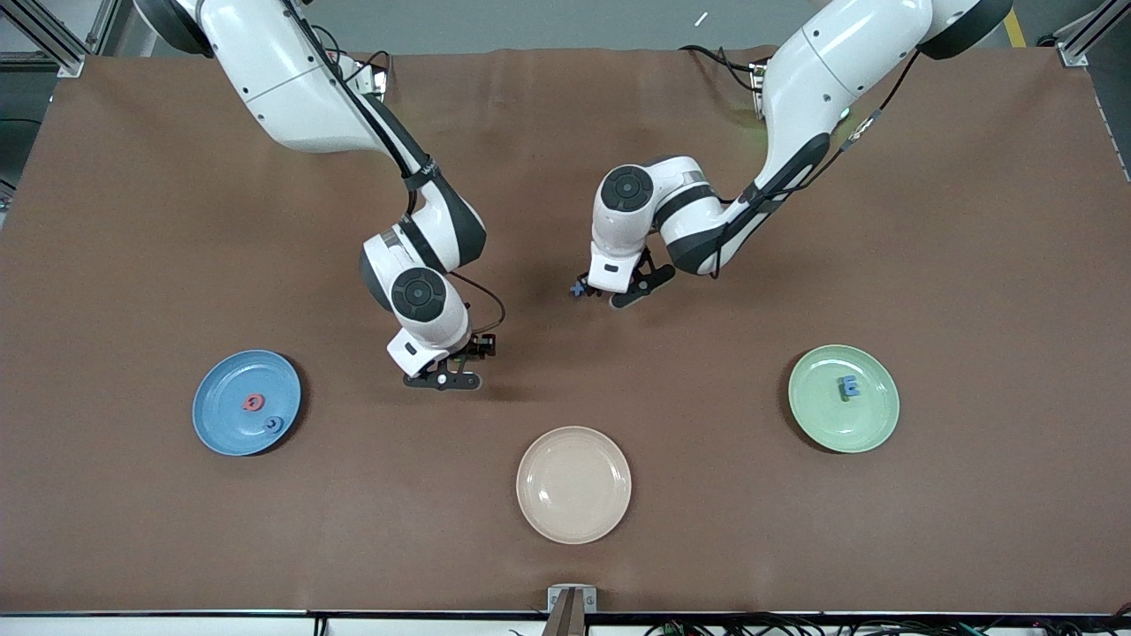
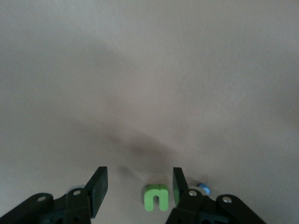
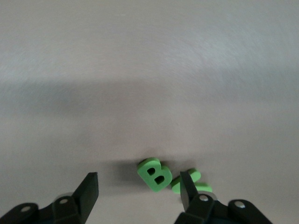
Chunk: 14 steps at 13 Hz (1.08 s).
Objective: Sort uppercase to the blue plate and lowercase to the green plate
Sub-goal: 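Carry the green n to the green plate while the right gripper carries B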
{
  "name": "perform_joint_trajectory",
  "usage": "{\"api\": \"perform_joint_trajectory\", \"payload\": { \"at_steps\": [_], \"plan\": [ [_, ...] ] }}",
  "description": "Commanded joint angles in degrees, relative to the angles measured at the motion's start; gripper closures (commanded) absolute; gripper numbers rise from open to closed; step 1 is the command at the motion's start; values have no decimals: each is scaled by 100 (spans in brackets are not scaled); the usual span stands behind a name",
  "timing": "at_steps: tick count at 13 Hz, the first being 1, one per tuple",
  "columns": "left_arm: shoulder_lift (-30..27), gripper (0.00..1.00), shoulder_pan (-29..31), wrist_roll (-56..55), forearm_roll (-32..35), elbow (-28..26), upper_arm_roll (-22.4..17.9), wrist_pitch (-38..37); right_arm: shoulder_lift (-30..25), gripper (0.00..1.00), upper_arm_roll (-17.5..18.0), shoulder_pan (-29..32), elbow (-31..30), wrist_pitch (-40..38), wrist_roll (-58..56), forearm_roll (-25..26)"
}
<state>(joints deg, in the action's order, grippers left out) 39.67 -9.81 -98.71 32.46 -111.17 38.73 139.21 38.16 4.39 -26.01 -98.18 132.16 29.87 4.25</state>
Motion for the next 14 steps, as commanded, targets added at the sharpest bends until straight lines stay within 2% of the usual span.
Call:
{"api": "perform_joint_trajectory", "payload": {
  "at_steps": [1, 8, 11, 14],
  "plan": [
    [128, 37, -170, -323, 129, 122, -23, 98, -20, 18, -35, 17, -79, 256, -979, 120],
    [242, 42, -240, -341, 138, 122, -32, 98, 60, 19, -35, 34, -447, 995, -1519, 120],
    [260, 45, -249, -341, 138, 122, -32, 98, 51, 28, -35, 61, -553, 1084, -1519, 120],
    [286, 69, -249, -333, 138, 122, -32, 98, 7, 41, -35, 70, -571, 1005, -1510, 120]
  ]
}}
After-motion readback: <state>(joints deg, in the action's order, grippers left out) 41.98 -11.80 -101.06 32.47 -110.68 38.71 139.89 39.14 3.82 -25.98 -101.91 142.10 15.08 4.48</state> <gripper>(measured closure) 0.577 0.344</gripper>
